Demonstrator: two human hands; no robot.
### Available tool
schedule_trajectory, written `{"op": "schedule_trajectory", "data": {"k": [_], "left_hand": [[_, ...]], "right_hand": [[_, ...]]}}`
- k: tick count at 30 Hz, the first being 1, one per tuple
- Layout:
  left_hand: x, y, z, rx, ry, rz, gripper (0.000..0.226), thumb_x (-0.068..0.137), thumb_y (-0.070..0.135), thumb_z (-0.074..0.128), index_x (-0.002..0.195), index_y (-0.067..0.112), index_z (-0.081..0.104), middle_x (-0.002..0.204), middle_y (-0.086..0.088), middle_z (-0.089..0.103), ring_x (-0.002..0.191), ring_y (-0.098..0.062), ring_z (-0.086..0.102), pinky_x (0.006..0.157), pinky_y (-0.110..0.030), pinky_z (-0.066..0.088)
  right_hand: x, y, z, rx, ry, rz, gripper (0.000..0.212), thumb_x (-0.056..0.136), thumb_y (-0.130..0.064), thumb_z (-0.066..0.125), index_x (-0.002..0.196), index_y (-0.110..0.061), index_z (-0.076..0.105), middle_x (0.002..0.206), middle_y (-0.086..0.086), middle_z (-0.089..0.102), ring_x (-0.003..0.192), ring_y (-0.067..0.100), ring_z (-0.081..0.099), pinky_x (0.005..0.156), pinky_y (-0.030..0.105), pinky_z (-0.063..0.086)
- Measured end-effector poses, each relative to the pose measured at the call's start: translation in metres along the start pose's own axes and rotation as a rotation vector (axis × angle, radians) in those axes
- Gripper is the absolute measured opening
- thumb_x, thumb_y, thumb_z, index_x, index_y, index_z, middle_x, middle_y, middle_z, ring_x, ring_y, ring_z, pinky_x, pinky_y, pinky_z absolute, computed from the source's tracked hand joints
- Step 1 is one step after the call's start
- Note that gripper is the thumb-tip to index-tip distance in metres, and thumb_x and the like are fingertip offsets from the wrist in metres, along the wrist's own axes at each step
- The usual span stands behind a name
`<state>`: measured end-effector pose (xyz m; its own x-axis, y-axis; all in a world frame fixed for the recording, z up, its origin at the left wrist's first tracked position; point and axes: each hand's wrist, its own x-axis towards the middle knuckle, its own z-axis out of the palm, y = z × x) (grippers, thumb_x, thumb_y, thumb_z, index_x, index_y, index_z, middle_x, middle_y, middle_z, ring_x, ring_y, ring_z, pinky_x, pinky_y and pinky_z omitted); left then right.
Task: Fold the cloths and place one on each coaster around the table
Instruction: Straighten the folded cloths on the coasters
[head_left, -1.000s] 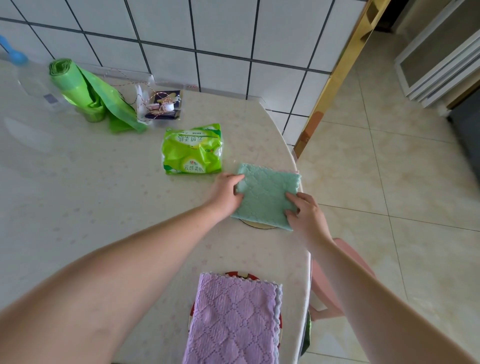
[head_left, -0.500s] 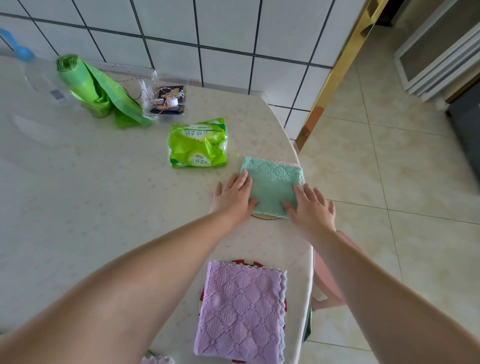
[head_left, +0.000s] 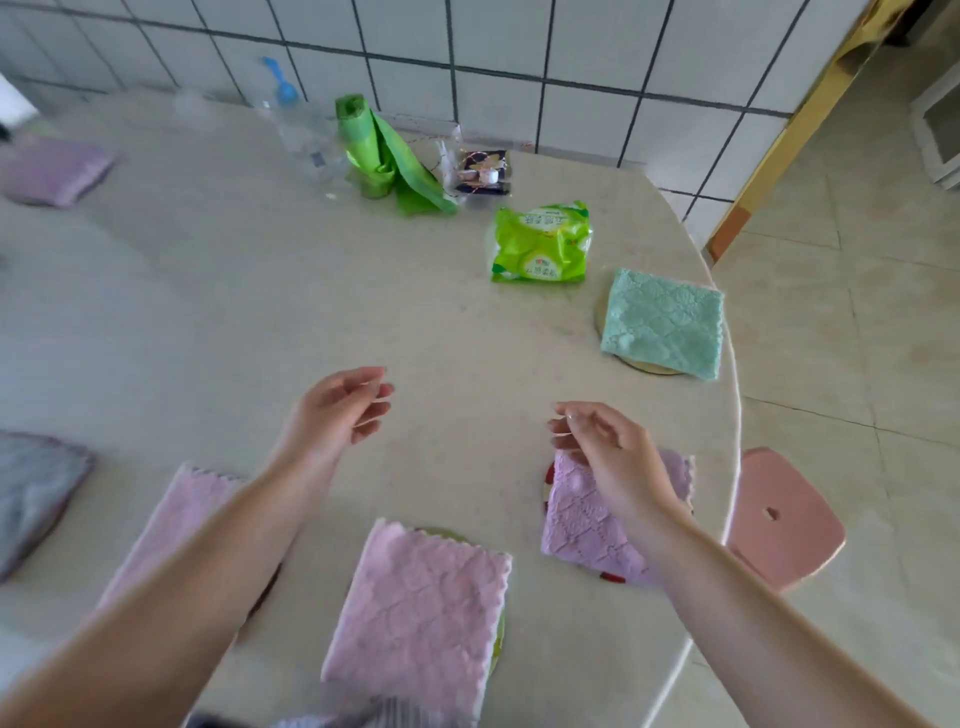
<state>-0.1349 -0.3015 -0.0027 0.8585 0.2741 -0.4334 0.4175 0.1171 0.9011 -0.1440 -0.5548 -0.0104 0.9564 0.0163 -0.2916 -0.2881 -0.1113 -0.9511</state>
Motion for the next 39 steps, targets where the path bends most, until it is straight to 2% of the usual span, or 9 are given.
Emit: {"op": "schedule_trajectory", "data": {"k": [6, 13, 19, 22, 26, 29, 33, 36, 39], "left_hand": [[-0.053, -0.024, -0.122, -0.031, 0.216, -0.037, 0.015, 0.094, 0.008, 0.049, 0.097, 0.016, 0.062, 0.086, 0.0, 0.065, 0.074, -0.012, 0.056, 0.074, -0.024, 0.043], [-0.058, -0.055, -0.206, 0.128, 0.175, -0.045, 0.014, 0.091, 0.009, 0.054, 0.1, 0.015, 0.064, 0.092, -0.002, 0.067, 0.077, -0.013, 0.06, 0.072, -0.024, 0.046], [-0.031, -0.07, -0.283, 0.492, -0.02, 0.008, 0.016, 0.088, 0.017, 0.059, 0.087, 0.031, 0.066, 0.086, 0.012, 0.068, 0.083, -0.008, 0.062, 0.08, -0.028, 0.048], [-0.016, -0.077, -0.307, 0.591, -0.189, -0.025, 0.017, 0.087, 0.016, 0.061, 0.083, 0.033, 0.064, 0.076, 0.013, 0.065, 0.077, -0.012, 0.061, 0.076, -0.035, 0.049], [-0.003, -0.085, -0.315, 0.749, -0.366, 0.04, 0.021, 0.086, 0.02, 0.062, 0.084, 0.04, 0.057, 0.087, 0.012, 0.066, 0.086, -0.005, 0.062, 0.081, -0.028, 0.048], [0.007, -0.083, -0.312, 0.838, -0.404, 0.088, 0.019, 0.085, 0.027, 0.063, 0.079, 0.042, 0.053, 0.083, 0.018, 0.063, 0.083, -0.002, 0.061, 0.075, -0.024, 0.046], [0.021, -0.075, -0.305, 1.0, -0.477, 0.106, 0.019, 0.084, 0.037, 0.062, 0.069, 0.028, 0.054, 0.067, 0.014, 0.059, 0.064, -0.005, 0.055, 0.055, -0.023, 0.036], [0.024, -0.071, -0.302, 1.114, -0.522, 0.144, 0.035, 0.085, 0.038, 0.06, 0.057, 0.022, 0.045, 0.053, 0.008, 0.046, 0.05, -0.008, 0.041, 0.05, -0.027, 0.028], [0.022, -0.072, -0.305, 1.106, -0.533, 0.157, 0.039, 0.087, 0.038, 0.057, 0.056, 0.021, 0.041, 0.053, 0.005, 0.042, 0.049, -0.011, 0.038, 0.051, -0.028, 0.027]], "right_hand": [[-0.048, 0.008, 0.091, 0.002, -0.207, 0.069, 0.018, 0.094, -0.014, 0.049, 0.088, -0.021, 0.065, 0.081, -0.005, 0.067, 0.068, 0.002, 0.063, 0.07, 0.018, 0.049], [-0.086, 0.026, 0.188, -0.03, -0.251, 0.146, 0.018, 0.094, -0.012, 0.05, 0.087, -0.02, 0.065, 0.081, -0.003, 0.067, 0.065, -0.001, 0.061, 0.068, 0.016, 0.048], [-0.12, 0.059, 0.262, -0.171, -0.089, 0.318, 0.016, 0.092, -0.022, 0.054, 0.089, -0.034, 0.064, 0.091, -0.009, 0.07, 0.086, 0.004, 0.065, 0.085, 0.03, 0.051], [-0.129, 0.066, 0.29, -0.193, 0.048, 0.352, 0.014, 0.091, -0.023, 0.056, 0.101, -0.028, 0.066, 0.098, -0.013, 0.068, 0.092, 0.001, 0.061, 0.085, 0.024, 0.048], [-0.139, 0.064, 0.313, -0.199, 0.211, 0.363, 0.018, 0.092, -0.023, 0.053, 0.105, -0.022, 0.065, 0.097, -0.014, 0.066, 0.095, 0.007, 0.06, 0.083, 0.024, 0.043], [-0.138, 0.064, 0.321, -0.389, 0.229, 0.358, 0.018, 0.091, -0.028, 0.053, 0.101, -0.024, 0.067, 0.09, -0.012, 0.066, 0.088, 0.008, 0.06, 0.075, 0.025, 0.043], [-0.131, 0.061, 0.328, -0.584, 0.175, 0.386, 0.02, 0.091, -0.035, 0.051, 0.088, -0.023, 0.067, 0.067, -0.011, 0.061, 0.063, 0.008, 0.055, 0.052, 0.023, 0.036], [-0.128, 0.059, 0.331, -0.632, 0.163, 0.416, 0.027, 0.091, -0.037, 0.051, 0.075, -0.019, 0.063, 0.058, -0.008, 0.054, 0.056, 0.011, 0.049, 0.048, 0.025, 0.031], [-0.128, 0.057, 0.331, -0.637, 0.164, 0.431, 0.036, 0.09, -0.036, 0.051, 0.061, -0.016, 0.051, 0.05, -0.007, 0.044, 0.048, 0.011, 0.041, 0.047, 0.026, 0.025]]}}
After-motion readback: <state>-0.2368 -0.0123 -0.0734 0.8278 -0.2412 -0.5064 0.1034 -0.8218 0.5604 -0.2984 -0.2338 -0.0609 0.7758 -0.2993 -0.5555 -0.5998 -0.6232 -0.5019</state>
